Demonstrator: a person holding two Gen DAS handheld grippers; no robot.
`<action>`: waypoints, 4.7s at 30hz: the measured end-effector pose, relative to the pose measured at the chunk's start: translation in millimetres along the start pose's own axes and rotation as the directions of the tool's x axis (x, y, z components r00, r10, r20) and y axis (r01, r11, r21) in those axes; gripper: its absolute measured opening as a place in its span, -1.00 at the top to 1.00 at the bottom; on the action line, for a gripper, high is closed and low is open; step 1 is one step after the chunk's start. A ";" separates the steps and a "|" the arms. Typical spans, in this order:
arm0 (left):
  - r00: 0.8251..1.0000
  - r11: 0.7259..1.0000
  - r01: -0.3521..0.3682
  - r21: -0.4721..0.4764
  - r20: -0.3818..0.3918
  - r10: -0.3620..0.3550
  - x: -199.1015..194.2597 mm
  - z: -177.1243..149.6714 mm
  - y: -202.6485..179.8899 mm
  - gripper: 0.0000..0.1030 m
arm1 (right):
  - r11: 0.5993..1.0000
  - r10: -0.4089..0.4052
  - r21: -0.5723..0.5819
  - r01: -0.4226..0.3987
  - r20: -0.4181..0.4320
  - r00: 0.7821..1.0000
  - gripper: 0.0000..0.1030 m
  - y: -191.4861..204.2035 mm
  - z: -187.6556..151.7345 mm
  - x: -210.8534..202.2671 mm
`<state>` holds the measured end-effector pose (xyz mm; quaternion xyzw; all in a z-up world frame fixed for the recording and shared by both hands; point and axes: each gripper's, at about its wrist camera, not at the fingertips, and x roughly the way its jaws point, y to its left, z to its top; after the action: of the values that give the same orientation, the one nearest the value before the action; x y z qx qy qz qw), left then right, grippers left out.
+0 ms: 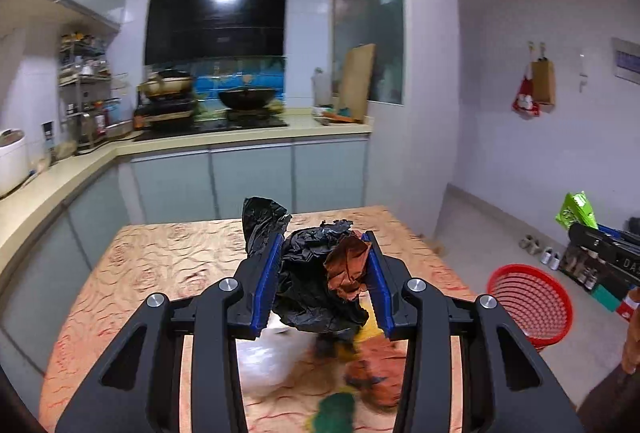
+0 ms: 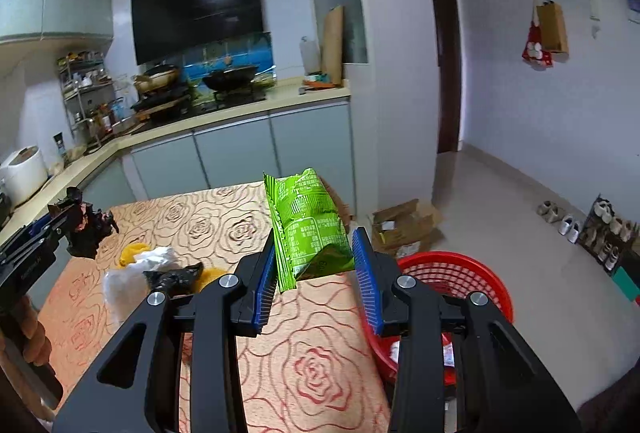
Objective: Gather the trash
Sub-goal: 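Carry both items to the red basket and open both tools over it, then move both tools back from the basket toward the table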
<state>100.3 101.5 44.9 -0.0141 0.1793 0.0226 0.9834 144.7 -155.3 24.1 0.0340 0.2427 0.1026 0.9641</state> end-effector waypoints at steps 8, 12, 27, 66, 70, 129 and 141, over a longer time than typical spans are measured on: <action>0.991 0.991 0.131 0.015 -0.011 -0.131 15.8 6.4 -43.6 0.25 | 0.996 -0.072 0.044 0.072 0.016 0.997 0.31 -33.2 -1.8 -11.7; 0.980 0.980 0.199 0.017 -0.025 -0.199 25.5 7.1 -70.0 0.25 | 0.992 -0.109 0.068 0.108 0.014 0.994 0.31 -50.7 -5.7 -16.1; 0.911 0.910 0.403 0.095 -0.138 -0.389 65.9 -13.3 -178.1 0.25 | 0.964 -0.226 0.138 0.226 -0.018 0.974 0.30 -103.4 -20.6 -21.3; 0.770 0.839 0.540 0.063 -0.438 -0.463 176.6 -63.5 -250.1 0.17 | 0.959 -0.210 0.116 0.258 -0.317 0.925 0.27 -155.4 -83.4 96.8; 0.762 0.839 0.542 0.036 -0.443 -0.473 180.3 -63.6 -247.4 -0.01 | 0.958 -0.210 0.119 0.259 -0.321 0.923 0.08 -155.3 -85.3 100.4; 0.986 0.989 0.136 -0.065 -0.092 -0.141 25.7 -15.9 -28.2 -0.52 | 0.993 -0.108 0.040 0.109 -0.018 0.994 -0.35 -23.0 -30.5 -8.3; 0.994 0.987 -0.063 -0.149 -0.098 0.049 3.4 -22.9 64.2 -0.52 | 1.000 -0.012 0.000 0.012 -0.040 0.999 -0.37 21.3 -32.2 6.0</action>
<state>92.2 164.9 21.0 -0.0848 0.2233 0.0631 0.9690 130.7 -132.6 -4.5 0.0305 0.2619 0.0975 0.9597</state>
